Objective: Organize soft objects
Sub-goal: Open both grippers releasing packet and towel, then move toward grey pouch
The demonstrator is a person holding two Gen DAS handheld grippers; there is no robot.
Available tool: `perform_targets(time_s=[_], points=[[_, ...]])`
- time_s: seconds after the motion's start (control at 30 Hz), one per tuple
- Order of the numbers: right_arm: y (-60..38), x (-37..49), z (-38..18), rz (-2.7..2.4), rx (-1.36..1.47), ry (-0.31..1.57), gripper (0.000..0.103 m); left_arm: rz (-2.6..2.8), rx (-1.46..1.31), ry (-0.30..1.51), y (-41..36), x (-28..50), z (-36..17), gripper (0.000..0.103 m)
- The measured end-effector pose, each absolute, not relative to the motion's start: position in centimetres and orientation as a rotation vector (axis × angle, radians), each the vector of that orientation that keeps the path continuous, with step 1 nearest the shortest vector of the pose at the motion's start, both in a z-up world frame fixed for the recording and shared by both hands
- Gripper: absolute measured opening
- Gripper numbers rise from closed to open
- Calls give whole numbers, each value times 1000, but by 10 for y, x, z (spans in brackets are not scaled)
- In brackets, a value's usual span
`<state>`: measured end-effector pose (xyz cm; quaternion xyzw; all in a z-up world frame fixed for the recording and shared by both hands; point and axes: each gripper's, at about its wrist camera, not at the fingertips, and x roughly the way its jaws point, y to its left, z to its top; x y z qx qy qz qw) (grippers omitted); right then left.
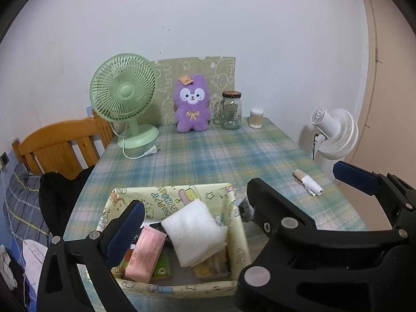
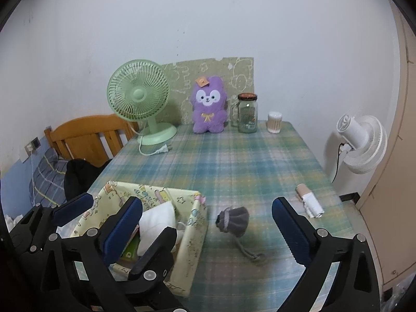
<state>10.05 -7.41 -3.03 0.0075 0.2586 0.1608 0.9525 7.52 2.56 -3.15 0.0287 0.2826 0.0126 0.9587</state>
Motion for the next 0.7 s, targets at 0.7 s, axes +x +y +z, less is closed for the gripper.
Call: perform_targets(time_s=[0.7], points=[[-138,92,-22,279,24,480,102,-36,55,568,-36,73,-27,103]])
